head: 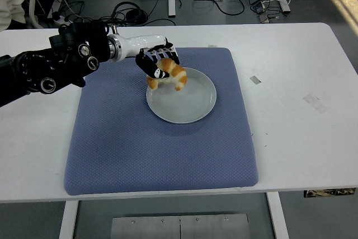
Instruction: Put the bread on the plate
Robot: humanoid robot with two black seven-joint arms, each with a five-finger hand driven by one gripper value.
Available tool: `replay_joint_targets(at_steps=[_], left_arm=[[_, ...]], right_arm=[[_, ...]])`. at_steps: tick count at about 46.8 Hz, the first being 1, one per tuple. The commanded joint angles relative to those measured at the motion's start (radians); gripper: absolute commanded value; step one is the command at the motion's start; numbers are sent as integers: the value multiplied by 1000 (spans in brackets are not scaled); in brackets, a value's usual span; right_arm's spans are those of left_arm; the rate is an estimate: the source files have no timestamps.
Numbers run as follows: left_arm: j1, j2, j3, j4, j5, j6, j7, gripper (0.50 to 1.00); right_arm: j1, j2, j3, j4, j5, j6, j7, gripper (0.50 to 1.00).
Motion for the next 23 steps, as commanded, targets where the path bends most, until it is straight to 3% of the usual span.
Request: replay_joint_targets(at_steps=[1,23], left_arm=[[-1,-13,8,0,0,-2,0,567],[-7,-53,72,0,3,-6,3,571]], right_arm=[[0,0,-1,0,0,0,0,1000],[0,0,-1,0,0,0,0,1000]])
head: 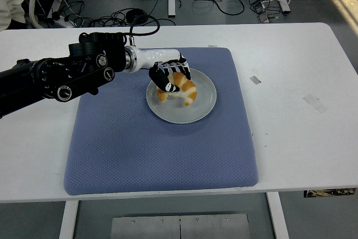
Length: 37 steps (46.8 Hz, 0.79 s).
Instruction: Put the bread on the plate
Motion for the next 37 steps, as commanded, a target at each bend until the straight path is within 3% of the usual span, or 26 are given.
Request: replay_joint_targets(at_steps=[1,37], left_arm=[[4,1,1,1,0,0,0,571],[18,-6,-7,23,-1,9,0,571]], right_arm=[[0,0,0,0,0,0,0,1000],[0,0,0,0,0,0,0,1000]])
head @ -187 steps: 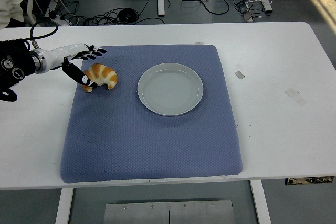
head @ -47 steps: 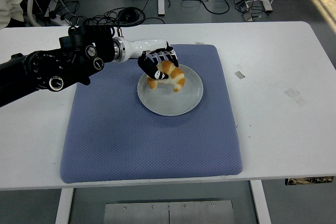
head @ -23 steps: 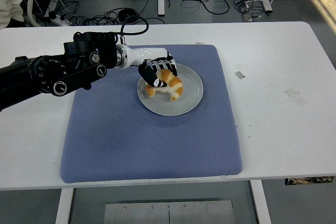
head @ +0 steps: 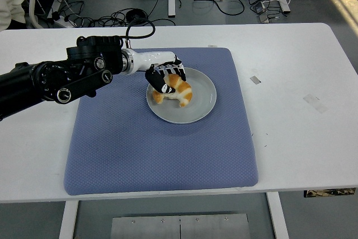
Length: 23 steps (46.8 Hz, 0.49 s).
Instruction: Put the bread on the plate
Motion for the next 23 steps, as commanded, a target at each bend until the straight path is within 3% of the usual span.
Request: replay_joint_targets(at_steps=[1,20,23], left_arm=[[0,-6,-4,0,-1,2,0,571],[14,-25,-13,0,-16,14,1,571],[15,-25,-13,-2,-16,14,2,589]], right_arm=[[0,0,1,0,0,0,0,1000],[0,0,0,0,0,0,0,1000],[0,0,1,0,0,0,0,1000]])
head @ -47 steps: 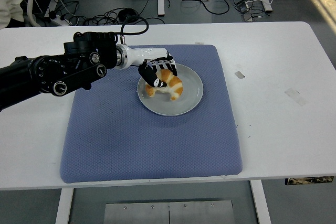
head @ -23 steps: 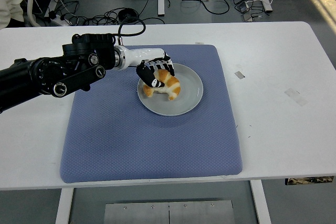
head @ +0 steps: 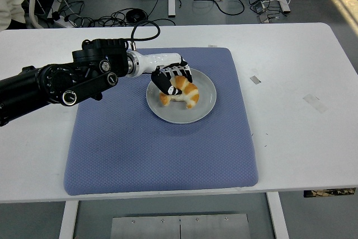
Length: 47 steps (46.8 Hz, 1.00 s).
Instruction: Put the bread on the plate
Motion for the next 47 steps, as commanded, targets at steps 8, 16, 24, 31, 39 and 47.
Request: replay_joint_targets(at_steps=[8,16,24,31,39,47], left_arm=[[0,-2,0,0,-1,0,1,766],[-2,0,5,0,-1,0,1,843],[-2,0,5,-2,-1,0,1,896],[-5,0,0,0,-4,0,0,948],[-21,8,-21,0,-52,2,0,961],[-28,15,-53,0,-66,3,-2,966]], right_arm=[[0,0,0,0,0,0,0,1000],[0,0,1,0,0,0,0,1000],[0,0,1,0,0,0,0,1000],[0,0,0,0,0,0,0,1000],[0,0,0,0,0,0,0,1000],[0,0,0,0,0,0,0,1000]])
